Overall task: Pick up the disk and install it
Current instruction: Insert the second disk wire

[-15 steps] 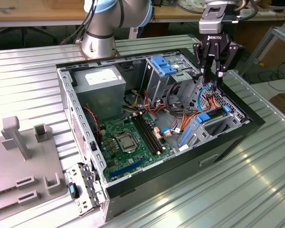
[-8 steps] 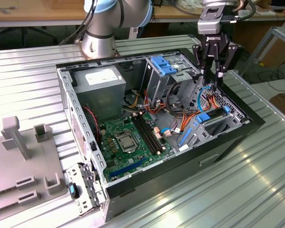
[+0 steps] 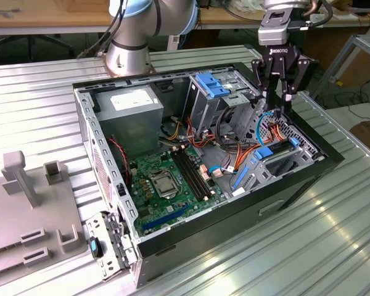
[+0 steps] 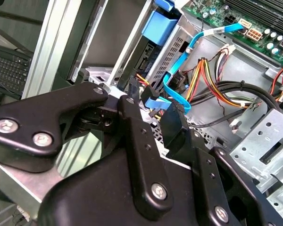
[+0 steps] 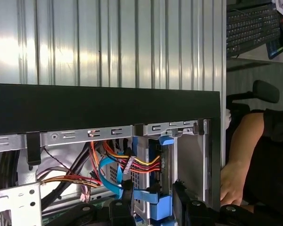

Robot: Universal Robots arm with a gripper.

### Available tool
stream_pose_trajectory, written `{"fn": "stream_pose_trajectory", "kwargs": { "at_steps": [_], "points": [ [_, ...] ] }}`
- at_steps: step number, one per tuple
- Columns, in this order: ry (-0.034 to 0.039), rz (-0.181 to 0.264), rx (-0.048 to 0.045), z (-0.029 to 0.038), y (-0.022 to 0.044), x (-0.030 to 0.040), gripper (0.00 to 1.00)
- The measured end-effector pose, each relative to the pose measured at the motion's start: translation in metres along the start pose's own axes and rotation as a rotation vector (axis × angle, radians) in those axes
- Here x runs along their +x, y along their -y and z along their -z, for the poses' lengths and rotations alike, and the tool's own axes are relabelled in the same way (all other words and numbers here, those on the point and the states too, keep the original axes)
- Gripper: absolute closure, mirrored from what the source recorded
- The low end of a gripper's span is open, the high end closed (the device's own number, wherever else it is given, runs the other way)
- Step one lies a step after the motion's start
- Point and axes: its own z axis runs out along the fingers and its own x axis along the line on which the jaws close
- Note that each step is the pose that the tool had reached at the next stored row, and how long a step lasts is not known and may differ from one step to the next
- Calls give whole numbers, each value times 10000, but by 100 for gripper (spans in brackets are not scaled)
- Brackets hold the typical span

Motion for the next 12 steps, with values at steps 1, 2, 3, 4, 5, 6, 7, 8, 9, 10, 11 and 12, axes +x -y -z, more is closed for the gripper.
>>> {"fn": "stream_pose_trajectory", "kwargs": {
  "at_steps": [1,2,3,4,5,6,7,8,9,10,11,12],
  "points": [
    [19,-4,-7,-5,-1,3,55],
    [34,-6,-10,-9,-1,6,55],
    [45,-8,-11,-12,-1,8,55],
    [52,-9,-12,-14,0,9,55],
    [56,-9,-12,-15,0,10,55],
    [59,-10,-13,-17,0,11,55],
    [67,-11,-14,-19,0,12,55],
    [82,-13,-16,-22,-1,14,55],
    [95,-15,-19,-23,-1,14,56],
    [101,-15,-19,-23,-1,15,56],
    [115,-18,-24,-26,-1,16,70],
    [128,-21,-27,-27,-1,17,70]
  ]
}}
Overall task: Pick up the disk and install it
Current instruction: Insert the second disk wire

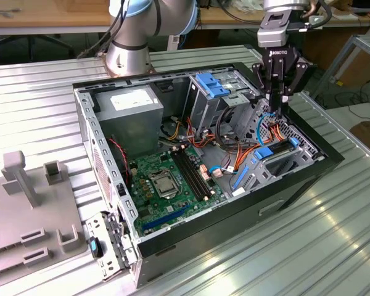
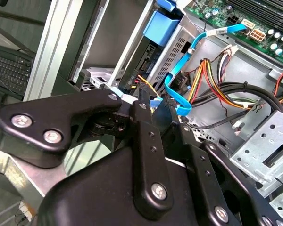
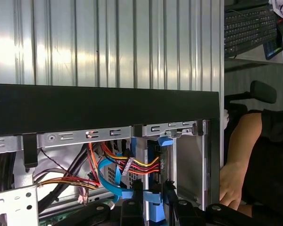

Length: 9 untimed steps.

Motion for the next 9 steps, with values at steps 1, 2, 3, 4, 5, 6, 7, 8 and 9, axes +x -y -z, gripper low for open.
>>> {"fn": "stream_pose_trajectory", "kwargs": {
  "at_steps": [1,2,3,4,5,6,7,8,9],
  "points": [
    [6,-2,-2,-1,0,1,70],
    [20,-4,-6,-3,0,2,70],
    [33,-6,-9,-5,0,3,70],
    [56,-10,-13,-6,0,4,70],
    [115,-15,-18,-8,0,5,70],
    [135,-16,-19,-7,0,5,70],
    [139,-16,-19,-7,0,4,70],
    [144,-17,-19,-9,0,5,70],
    [153,-17,-20,-9,0,6,70]
  ]
}}
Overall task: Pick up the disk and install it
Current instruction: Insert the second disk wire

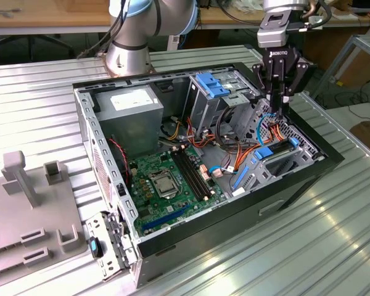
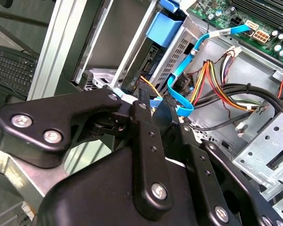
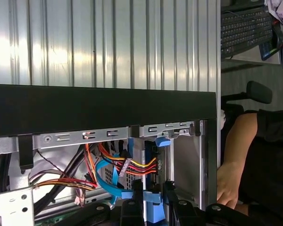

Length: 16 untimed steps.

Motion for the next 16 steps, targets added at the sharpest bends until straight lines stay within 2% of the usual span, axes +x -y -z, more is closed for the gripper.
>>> {"fn": "stream_pose_trajectory", "kwargs": {
  "at_steps": [6,8,12,16],
  "points": [
    [67,-2,-1,-14,0,9,70],
    [114,-6,-5,-21,-1,14,84],
    [154,-11,-11,-30,-1,11,84],
    [155,-10,-10,-90,-4,-43,84]
  ]
}}
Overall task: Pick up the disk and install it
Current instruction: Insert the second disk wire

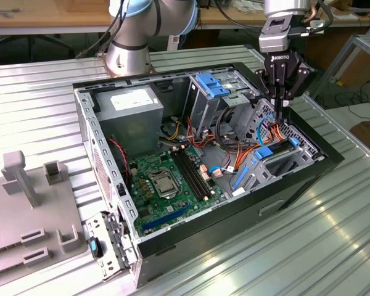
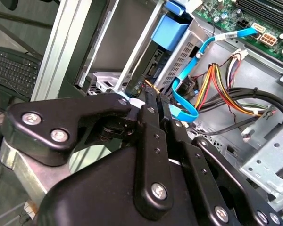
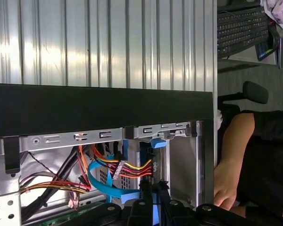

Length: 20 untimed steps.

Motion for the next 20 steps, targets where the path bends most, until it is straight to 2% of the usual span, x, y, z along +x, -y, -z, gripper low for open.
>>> {"fn": "stream_pose_trajectory", "kwargs": {
  "at_steps": [1,4,5,6,7,8,9,10,13,14,15,16,17,20],
  "points": [
    [-22,3,4,-13,-1,-13,84],
    [-388,30,31,-51,0,-60,84],
    [-573,39,38,-64,0,-79,84],
    [-811,48,45,-86,3,-109,84],
    [-1007,56,47,-116,3,-150,84],
    [-1146,61,50,-147,3,-191,84],
    [-1245,64,52,-175,5,-231,84],
    [-1289,66,54,-206,15,-271,84],
    [-1294,64,45,-225,92,-296,84],
    [-1322,62,44,-230,124,-301,84],
    [-1389,63,42,-235,138,-306,84],
    [-1567,89,33,-241,141,-313,84],
    [-1851,119,27,-245,141,-317,84],
    [-2434,157,22,-254,141,-331,84]
  ]
}}
